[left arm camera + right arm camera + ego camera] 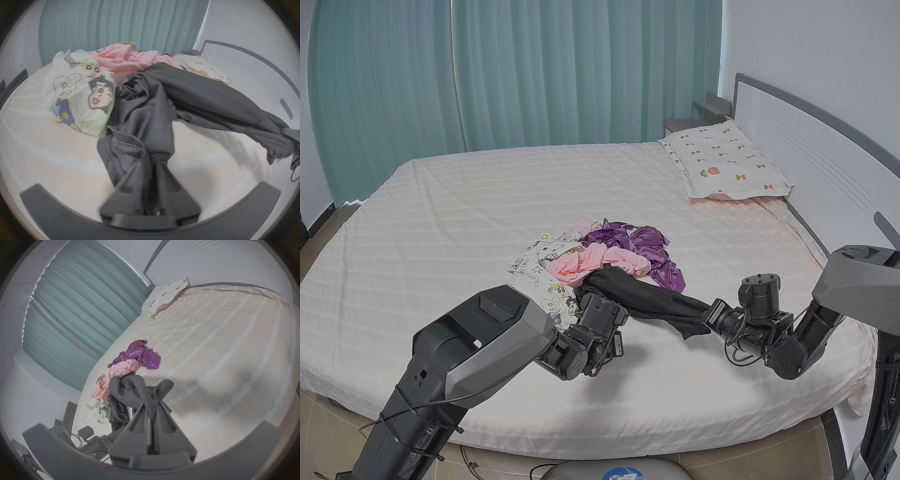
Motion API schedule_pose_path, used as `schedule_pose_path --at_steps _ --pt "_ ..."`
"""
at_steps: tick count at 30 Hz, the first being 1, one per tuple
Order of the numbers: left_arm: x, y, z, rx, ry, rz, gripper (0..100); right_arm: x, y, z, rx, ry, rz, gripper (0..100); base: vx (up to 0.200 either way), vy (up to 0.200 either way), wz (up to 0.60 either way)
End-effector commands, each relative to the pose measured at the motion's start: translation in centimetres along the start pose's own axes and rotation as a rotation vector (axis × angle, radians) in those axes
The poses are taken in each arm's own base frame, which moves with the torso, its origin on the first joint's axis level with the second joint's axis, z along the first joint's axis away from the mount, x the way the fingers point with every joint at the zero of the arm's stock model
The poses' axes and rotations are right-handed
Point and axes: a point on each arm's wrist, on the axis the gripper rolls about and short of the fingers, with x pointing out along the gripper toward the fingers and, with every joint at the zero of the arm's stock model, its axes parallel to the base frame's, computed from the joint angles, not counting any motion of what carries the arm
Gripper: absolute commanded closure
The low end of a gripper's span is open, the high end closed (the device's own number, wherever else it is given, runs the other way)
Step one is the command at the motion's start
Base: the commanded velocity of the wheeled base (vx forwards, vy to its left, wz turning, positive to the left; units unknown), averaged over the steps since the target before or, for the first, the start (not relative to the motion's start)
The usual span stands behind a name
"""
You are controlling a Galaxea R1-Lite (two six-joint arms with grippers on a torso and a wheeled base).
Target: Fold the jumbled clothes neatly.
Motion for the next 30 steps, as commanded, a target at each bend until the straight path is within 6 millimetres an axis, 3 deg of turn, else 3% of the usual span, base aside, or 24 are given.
schedule_pose_path --at_steps 1,3,5,6,7,9,11,12,16,17,18,21,24,30 --pt "-1.7 0.7 2.2 -0.091 -0.027 -0.002 100 -0.8 1.0 1.0 0.016 -0.041 0.059 100 0.0 0.0 0.0" --pt "-3.0 1.1 3.5 -0.132 -0.037 -0.013 100 -1.3 1.3 1.3 0.02 -0.057 0.09 100 0.0 0.0 0.0" --pt "-5.8 1.9 5.3 -0.184 -0.045 -0.046 100 -2.6 2.1 2.2 0.027 -0.097 0.142 100 0.0 0.0 0.0" --pt "-6.0 1.9 5.4 -0.186 -0.048 -0.05 100 -2.6 2.1 2.3 0.028 -0.1 0.145 100 0.0 0.0 0.0" --pt "-8.8 2.2 6.7 -0.224 -0.058 -0.08 100 -3.8 3.0 3.3 0.032 -0.137 0.188 100 0.0 0.0 0.0" --pt "-12.0 2.4 8.3 -0.271 -0.089 -0.133 100 -5.2 4.1 4.5 0.038 -0.181 0.235 100 0.0 0.0 0.0" --pt "-12.0 2.4 8.3 -0.271 -0.089 -0.133 100 -5.2 4.1 4.5 0.038 -0.181 0.235 100 0.0 0.0 0.0" --pt "-17.5 2.9 11.5 -0.355 -0.2 -0.22 100 -7.8 6.0 7.6 0.049 -0.278 0.325 100 0.0 0.0 0.0" --pt "-23.1 4.8 15.2 -0.417 -0.372 -0.287 100 -11.3 8.8 11.6 0.049 -0.402 0.463 100 0.0 0.0 0.0" --pt "-23.2 4.8 15.3 -0.419 -0.378 -0.288 100 -11.4 8.9 11.7 0.05 -0.407 0.467 100 0.0 0.0 0.0" --pt "-25.2 5.7 16.6 -0.437 -0.452 -0.301 100 -12.8 9.8 13.0 0.036 -0.451 0.516 100 0.0 0.0 0.0" --pt "-28.0 7.6 18.1 -0.47 -0.548 -0.307 100 -14.2 10.5 14.2 -0.001 -0.491 0.551 100 0.0 0.0 0.0" --pt "-28.9 9.0 18.3 -0.49 -0.567 -0.29 100 -14.3 10.5 14.1 -0.017 -0.47 0.568 100 0.0 0.0 0.0" --pt "-26.8 10.0 14.7 -0.478 -0.457 -0.224 100 -11.5 9.4 12.6 -0.024 -0.398 0.514 100 0.0 0.0 0.0"
